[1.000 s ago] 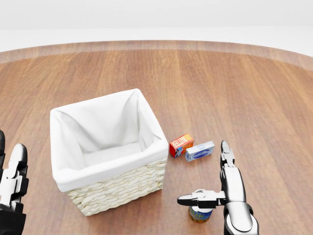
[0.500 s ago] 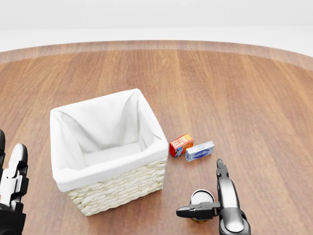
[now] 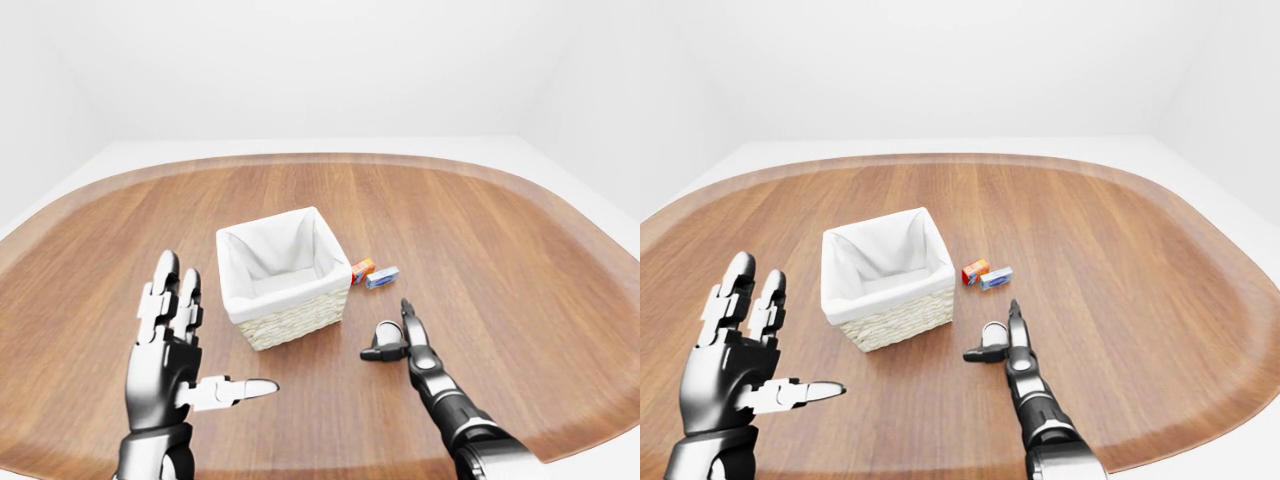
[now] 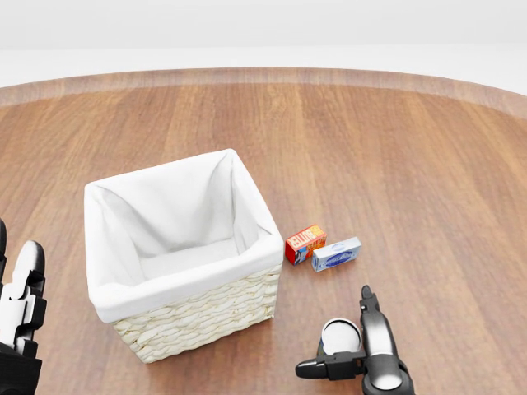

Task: Pick up the alphabet soup and put it in the basket.

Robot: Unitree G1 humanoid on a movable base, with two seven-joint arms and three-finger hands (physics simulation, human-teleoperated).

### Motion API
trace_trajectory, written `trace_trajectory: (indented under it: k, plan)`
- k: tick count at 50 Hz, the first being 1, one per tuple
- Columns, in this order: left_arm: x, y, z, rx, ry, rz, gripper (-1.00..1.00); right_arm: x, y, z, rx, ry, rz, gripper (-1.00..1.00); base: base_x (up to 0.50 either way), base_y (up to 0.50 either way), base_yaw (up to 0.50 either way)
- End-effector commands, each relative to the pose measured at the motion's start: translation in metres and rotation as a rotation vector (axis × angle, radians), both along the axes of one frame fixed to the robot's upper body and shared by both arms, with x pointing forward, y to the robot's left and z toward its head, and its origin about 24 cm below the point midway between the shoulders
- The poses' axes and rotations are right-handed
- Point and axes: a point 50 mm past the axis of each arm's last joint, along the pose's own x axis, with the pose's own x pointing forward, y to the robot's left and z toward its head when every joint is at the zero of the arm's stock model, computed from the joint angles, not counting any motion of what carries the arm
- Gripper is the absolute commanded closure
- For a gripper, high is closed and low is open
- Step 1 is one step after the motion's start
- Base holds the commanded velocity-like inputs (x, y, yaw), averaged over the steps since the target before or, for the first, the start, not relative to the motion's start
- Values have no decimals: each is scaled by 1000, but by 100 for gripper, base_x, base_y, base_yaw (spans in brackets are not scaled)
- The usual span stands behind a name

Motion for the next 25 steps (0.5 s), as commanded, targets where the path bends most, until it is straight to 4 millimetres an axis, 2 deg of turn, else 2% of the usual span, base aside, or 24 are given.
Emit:
trace_trajectory:
  k: [1, 25]
  plan:
    - [-1, 0, 0, -1, -1, 0, -100, -2, 0, -5, -14, 40, -2, -100, 0, 0, 0]
    - [-3, 1, 2, -4, -7, 2, -100, -1, 4, -8, -33, 94, 5, -100, 0, 0, 0]
